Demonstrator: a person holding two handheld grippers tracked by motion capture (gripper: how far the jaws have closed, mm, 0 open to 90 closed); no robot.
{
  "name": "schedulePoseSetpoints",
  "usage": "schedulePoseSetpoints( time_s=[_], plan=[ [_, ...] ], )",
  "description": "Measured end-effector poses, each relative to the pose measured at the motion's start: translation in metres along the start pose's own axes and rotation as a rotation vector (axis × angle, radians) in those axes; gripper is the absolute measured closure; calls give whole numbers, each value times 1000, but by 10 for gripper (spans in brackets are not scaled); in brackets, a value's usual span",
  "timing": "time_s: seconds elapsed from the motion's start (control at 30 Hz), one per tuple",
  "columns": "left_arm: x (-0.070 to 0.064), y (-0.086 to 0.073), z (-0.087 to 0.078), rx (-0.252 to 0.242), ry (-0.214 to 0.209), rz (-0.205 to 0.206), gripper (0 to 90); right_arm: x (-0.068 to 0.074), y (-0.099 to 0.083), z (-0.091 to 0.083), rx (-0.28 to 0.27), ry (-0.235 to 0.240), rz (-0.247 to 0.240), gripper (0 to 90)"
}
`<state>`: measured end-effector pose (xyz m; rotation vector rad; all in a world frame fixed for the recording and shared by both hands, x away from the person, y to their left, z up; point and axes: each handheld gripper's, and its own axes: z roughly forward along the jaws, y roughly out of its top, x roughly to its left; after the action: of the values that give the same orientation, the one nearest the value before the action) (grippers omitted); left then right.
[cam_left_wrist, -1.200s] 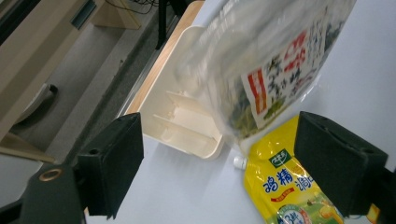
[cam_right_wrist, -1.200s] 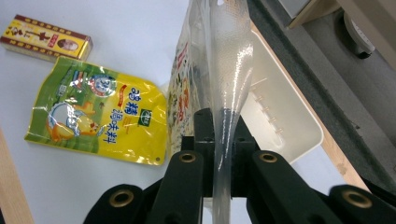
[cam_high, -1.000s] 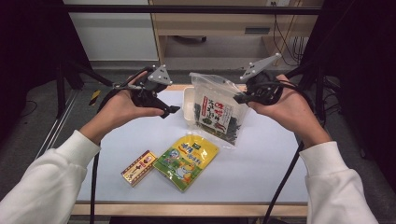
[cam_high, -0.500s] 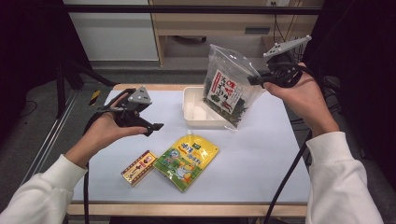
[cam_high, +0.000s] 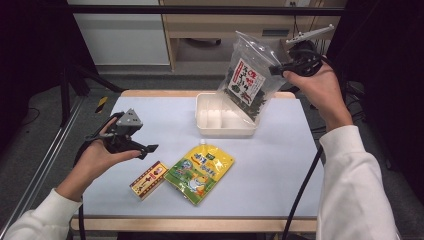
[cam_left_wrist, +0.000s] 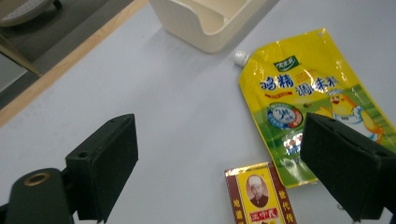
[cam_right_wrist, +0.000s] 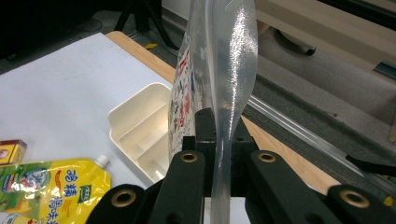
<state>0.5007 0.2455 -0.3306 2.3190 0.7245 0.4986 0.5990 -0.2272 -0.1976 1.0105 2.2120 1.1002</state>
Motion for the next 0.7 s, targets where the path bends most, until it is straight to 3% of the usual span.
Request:
schedulePoseSetpoints(
  time_s=[0.3,0.7],
  plan=[
    [1,-26,-6,-6,0,-47,112,-22,-4,22,9,12,37,874],
    [4,-42,-7,2,-12,-69,112,-26,-9,40,44,29,59,874]
  ],
)
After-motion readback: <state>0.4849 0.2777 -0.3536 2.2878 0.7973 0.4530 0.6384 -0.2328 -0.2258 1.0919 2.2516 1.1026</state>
